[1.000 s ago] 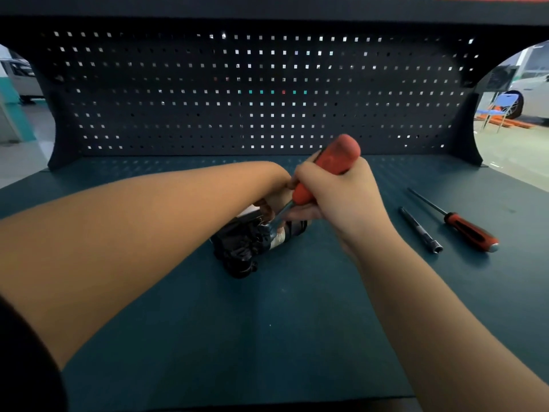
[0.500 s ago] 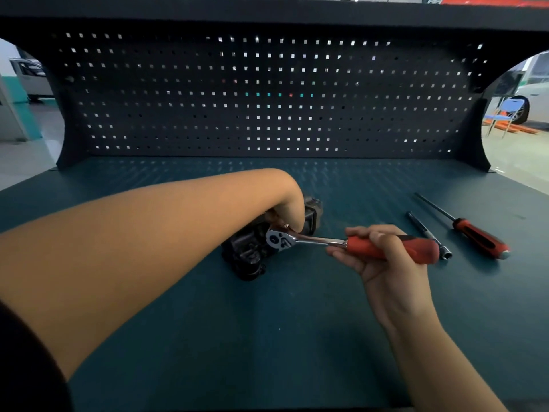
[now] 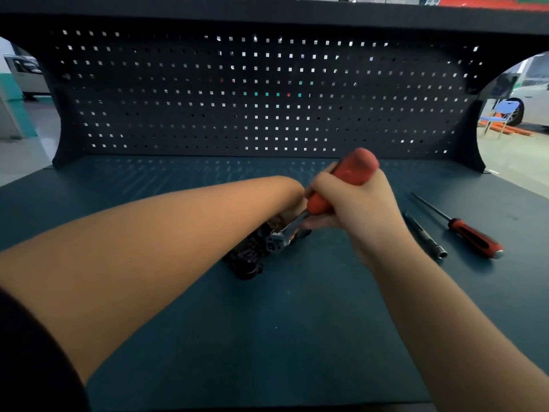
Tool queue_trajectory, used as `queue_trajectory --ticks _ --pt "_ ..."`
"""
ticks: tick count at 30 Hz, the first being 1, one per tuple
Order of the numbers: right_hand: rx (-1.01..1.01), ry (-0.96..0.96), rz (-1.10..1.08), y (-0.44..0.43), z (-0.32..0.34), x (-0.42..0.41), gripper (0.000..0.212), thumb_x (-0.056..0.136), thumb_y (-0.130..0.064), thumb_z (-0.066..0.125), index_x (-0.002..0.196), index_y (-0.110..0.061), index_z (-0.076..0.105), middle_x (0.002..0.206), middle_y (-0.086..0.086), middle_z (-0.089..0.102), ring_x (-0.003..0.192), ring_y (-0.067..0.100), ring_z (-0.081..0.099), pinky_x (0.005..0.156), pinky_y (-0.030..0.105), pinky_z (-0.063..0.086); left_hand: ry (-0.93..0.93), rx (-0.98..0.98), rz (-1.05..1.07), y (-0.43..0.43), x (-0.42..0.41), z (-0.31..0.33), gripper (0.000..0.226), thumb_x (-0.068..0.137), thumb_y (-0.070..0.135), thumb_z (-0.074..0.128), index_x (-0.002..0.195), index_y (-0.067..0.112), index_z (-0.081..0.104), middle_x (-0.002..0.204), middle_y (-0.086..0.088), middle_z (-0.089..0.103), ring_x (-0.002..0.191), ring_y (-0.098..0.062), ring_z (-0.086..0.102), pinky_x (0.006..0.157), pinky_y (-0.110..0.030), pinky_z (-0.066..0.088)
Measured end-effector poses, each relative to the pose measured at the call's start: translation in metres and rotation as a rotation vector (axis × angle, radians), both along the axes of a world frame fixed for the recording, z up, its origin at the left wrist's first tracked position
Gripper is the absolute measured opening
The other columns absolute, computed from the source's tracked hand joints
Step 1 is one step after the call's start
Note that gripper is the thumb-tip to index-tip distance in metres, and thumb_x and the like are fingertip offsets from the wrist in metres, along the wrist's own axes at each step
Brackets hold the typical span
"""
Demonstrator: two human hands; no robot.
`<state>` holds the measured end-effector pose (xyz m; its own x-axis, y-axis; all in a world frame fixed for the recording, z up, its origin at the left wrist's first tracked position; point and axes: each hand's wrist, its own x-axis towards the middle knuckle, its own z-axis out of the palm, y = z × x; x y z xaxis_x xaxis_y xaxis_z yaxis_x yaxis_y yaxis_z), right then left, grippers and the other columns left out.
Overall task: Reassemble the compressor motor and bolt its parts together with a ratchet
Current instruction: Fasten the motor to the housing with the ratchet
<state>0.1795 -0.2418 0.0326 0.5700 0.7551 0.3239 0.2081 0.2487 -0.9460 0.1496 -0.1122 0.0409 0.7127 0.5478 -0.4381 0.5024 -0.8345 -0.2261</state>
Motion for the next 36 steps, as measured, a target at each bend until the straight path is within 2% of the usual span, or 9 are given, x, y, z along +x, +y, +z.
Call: queue_trajectory --ticks 6,9,11,16,20,26,29,32,36 --pt "0.246 0.279 0.000 -0.020 -0.034 0.007 0.026 0.078 0.002 0.058 0.056 -0.010 0.061 0.064 0.008 0.062 0.061 0.027 0.065 0.053 0.031 0.056 -0.022 -0.039 0.210 0.008 -0.013 0.019 0.041 0.099 0.038 0.040 0.066 0.021 0.056 0.067 0.005 0.046 0.053 -0.011 0.036 0.046 -0.023 0.031" --pt "0.325 0.352 -0.050 -0.025 -0.054 -0.005 0.040 0.086 0.006 0.054 0.055 -0.015 0.064 0.068 0.005 0.066 0.063 0.028 0.067 0.055 0.032 0.056 0.048 -0.090 0.279 0.012 -0.027 0.022 0.046 0.100 0.042 0.036 0.083 0.015 0.069 0.065 0.003 0.042 0.051 -0.012 0.030 0.041 -0.018 0.028" --pt "0.368 0.367 -0.104 -0.027 -0.068 -0.014 0.044 0.089 0.007 0.051 0.056 -0.017 0.067 0.069 0.002 0.068 0.061 0.028 0.069 0.057 0.033 0.057 0.056 -0.125 0.301 0.011 -0.032 0.021 0.044 0.100 0.042 0.037 0.095 0.013 0.070 0.064 0.003 0.040 0.050 -0.012 0.029 0.043 -0.019 0.026" --pt "0.457 0.430 -0.137 -0.028 -0.088 -0.025 0.048 0.091 0.010 0.046 0.058 -0.016 0.068 0.074 0.003 0.067 0.061 0.030 0.069 0.058 0.032 0.057 -0.039 -0.074 0.282 0.013 -0.030 0.019 0.043 0.096 0.043 0.045 0.066 0.014 0.056 0.062 0.002 0.039 0.047 -0.013 0.030 0.038 -0.017 0.026" --pt "0.439 0.438 -0.127 -0.028 -0.082 -0.021 0.049 0.092 0.010 0.045 0.057 -0.016 0.067 0.073 0.004 0.067 0.060 0.033 0.068 0.056 0.031 0.057 -0.122 -0.081 0.263 0.016 -0.027 0.012 0.036 0.095 0.044 0.047 0.069 0.019 0.054 0.070 0.004 0.049 0.053 -0.011 0.039 0.043 -0.019 0.031" --pt "0.316 0.309 -0.097 -0.017 -0.048 -0.015 0.021 0.073 -0.011 0.058 0.055 -0.018 0.064 0.069 0.003 0.067 0.061 0.029 0.069 0.054 0.031 0.056 -0.283 -0.068 0.245 0.014 -0.034 0.008 0.029 0.088 0.043 0.059 0.083 0.015 0.064 0.084 0.001 0.061 0.074 -0.016 0.057 0.060 -0.026 0.044" --pt "0.280 0.270 -0.053 -0.013 -0.039 -0.012 0.018 0.073 -0.012 0.057 0.056 -0.017 0.063 0.068 0.005 0.067 0.061 0.025 0.069 0.054 0.031 0.056 -0.558 0.053 0.261 0.016 -0.048 0.006 0.032 0.094 0.036 0.051 0.104 0.009 0.065 0.100 -0.006 0.063 0.088 -0.023 0.059 0.068 -0.030 0.044" --pt "0.280 0.275 -0.022 -0.017 -0.041 -0.009 0.018 0.072 -0.013 0.058 0.056 -0.018 0.064 0.068 0.007 0.068 0.062 0.030 0.068 0.052 0.031 0.055 -0.847 0.126 0.385 0.024 -0.087 -0.017 0.020 0.091 0.023 0.047 0.098 0.010 0.060 0.095 -0.007 0.060 0.083 -0.025 0.056 0.063 -0.030 0.042" --pt "0.280 0.246 0.001 -0.027 -0.047 -0.005 0.021 0.073 -0.013 0.054 0.056 -0.018 0.064 0.065 0.011 0.068 0.048 0.037 0.064 0.042 0.029 0.052 -1.231 -0.126 0.772 0.029 -0.129 -0.071 0.017 0.090 0.030 0.049 0.087 0.014 0.055 0.086 -0.009 0.061 0.071 -0.021 0.053 0.057 -0.028 0.038"
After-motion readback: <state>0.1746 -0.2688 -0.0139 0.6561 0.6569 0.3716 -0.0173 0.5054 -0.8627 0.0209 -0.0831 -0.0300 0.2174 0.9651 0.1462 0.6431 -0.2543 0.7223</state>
